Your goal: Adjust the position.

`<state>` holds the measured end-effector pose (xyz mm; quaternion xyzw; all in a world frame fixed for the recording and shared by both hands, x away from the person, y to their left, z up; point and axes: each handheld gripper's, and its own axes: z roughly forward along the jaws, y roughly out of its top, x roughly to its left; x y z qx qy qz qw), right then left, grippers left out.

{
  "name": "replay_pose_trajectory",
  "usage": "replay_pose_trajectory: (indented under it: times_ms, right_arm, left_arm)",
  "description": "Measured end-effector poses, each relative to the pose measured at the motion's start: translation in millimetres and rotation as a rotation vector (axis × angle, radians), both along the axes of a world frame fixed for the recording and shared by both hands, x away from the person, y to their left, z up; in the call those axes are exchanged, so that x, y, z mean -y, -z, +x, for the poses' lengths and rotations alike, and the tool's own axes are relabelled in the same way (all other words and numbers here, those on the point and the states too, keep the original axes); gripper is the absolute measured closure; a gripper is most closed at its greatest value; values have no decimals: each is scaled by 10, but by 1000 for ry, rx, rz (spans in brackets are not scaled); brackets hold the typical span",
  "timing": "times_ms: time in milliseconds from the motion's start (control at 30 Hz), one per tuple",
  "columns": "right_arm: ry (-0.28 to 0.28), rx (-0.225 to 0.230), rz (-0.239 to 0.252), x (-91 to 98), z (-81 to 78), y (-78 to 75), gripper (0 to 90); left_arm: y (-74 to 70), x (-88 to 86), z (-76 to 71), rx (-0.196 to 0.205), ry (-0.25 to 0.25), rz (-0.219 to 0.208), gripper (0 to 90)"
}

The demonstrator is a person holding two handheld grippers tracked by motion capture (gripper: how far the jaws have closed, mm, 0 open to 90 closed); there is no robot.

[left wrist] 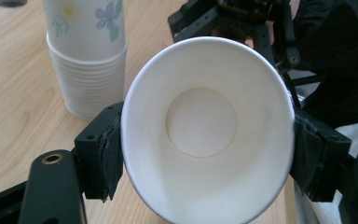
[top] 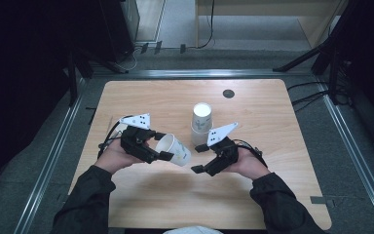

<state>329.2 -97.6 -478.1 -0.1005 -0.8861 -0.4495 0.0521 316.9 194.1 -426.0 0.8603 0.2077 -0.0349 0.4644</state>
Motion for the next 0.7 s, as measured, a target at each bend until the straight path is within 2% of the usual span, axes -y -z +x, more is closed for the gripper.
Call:
replay_pose_trajectory:
  times_ms: [100,500,700]
  right_arm:
    - [-1,13,-4,25,-9,-7,233]
    - [56,48,-18,100,-19,9,230]
    - [76,65,-9,141,-6,6,224]
  left_arm:
    - [15,-38,12,-15,-12,32,234]
    - [54,-215,77,-20,-62,123,234]
    - [99,-312,102,-25,-91,170,234]
